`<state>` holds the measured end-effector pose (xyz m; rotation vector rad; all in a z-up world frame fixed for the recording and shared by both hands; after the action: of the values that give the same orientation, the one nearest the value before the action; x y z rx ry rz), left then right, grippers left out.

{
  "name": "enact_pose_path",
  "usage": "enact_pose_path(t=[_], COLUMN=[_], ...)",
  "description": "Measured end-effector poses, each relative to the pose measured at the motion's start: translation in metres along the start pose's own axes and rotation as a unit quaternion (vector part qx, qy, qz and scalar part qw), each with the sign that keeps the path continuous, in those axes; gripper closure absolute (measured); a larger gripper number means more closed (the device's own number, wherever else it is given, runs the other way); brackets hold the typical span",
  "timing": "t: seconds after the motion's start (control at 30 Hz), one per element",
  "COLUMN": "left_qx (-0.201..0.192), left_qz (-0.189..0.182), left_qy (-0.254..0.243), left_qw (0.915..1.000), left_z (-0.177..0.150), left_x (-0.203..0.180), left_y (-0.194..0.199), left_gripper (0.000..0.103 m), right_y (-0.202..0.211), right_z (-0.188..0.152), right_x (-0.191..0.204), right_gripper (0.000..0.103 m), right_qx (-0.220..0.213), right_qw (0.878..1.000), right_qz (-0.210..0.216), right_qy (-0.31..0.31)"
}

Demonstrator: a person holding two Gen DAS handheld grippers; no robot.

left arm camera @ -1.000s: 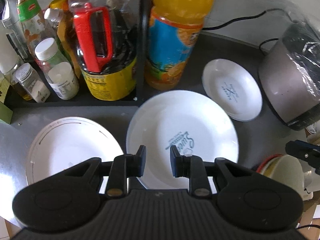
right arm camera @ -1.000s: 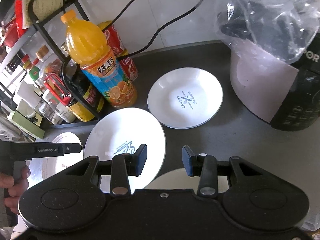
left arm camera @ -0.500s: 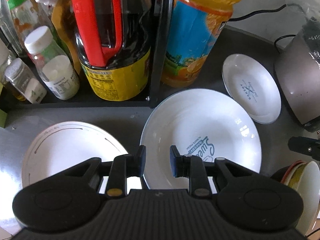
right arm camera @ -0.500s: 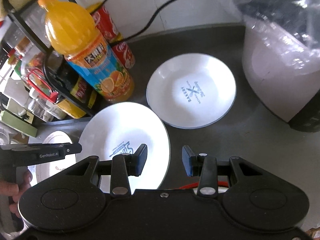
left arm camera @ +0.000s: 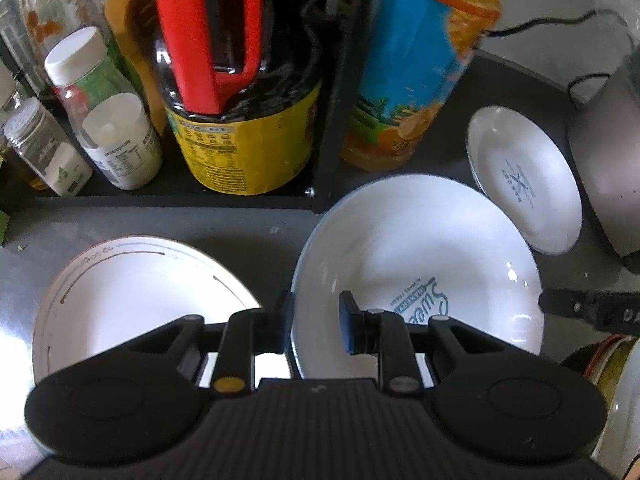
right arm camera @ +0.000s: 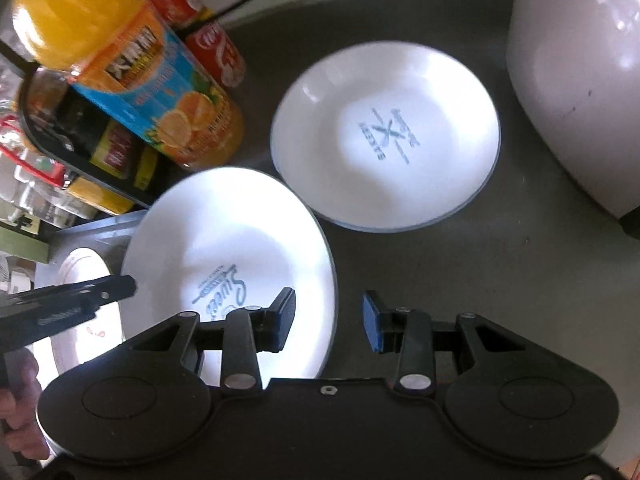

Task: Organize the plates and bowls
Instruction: 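Close both grippers on the rim of the 'Sweet' plate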

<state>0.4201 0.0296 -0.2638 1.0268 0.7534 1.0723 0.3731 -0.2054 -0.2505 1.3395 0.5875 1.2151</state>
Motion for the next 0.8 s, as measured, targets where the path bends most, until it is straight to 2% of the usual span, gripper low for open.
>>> enact_pose_path(t=[0.17, 0.37, 0.5, 0.6, 0.67, 0.8], left_qx=[0.006, 0.02, 0.035, 0.04, 0.04, 0.036], left_qz=[-0.003, 0.0, -0.012, -0.018, -0.02, -0.023], left_qy=[0.011, -0.006, 0.003, 0.014, 0.02, 0.029], left_qw=[0.9999, 0.9998, 0.9993, 0.9989, 0.9988, 0.9987], left_z=[0.003, 0.006, 0.0, -0.003, -0.004, -0.005], left_x=[0.01, 0.006, 0.005, 0.006, 0.007, 0.009], left_y=[-0.004, -0.013, -0.022, -0.027, -0.027, -0.025], left_gripper=[0.08, 0.082, 0.086, 0.087, 0.087, 0.088], right_y=[-0.008, -0.02, -0.023, -0.026, -0.028, -0.027], right_z=[0.001, 0.001, -0.001, -0.001, -0.001, 0.0], right_x=[-0.002, -0.008, -0.008, -0.007, -0.006, -0.003], right_gripper=[0.067, 0.077, 0.083, 0.085, 0.091, 0.091], right_qx=[0.012, 0.034, 0.037, 0.039, 0.041, 0.034], right_qw=[1.0, 0.999, 0.999, 0.999, 0.999, 0.999], right_qz=[-0.007, -0.005, -0.004, -0.005, -0.001, -0.009], right_qy=[-0.009, -0.032, -0.039, -0.038, -0.035, -0.02])
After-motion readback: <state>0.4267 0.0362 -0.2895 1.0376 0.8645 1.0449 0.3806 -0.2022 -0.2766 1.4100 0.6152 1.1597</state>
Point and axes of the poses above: each gripper's, at about its wrist camera, not at the fingertips, and y roughly against the way its jaws point, x to its left, z to its top, the point moved 6 cm from there along -y, roughly the way its jaws point, and after that the axes turned 14 degrees about -y, right-handed, at the moved point
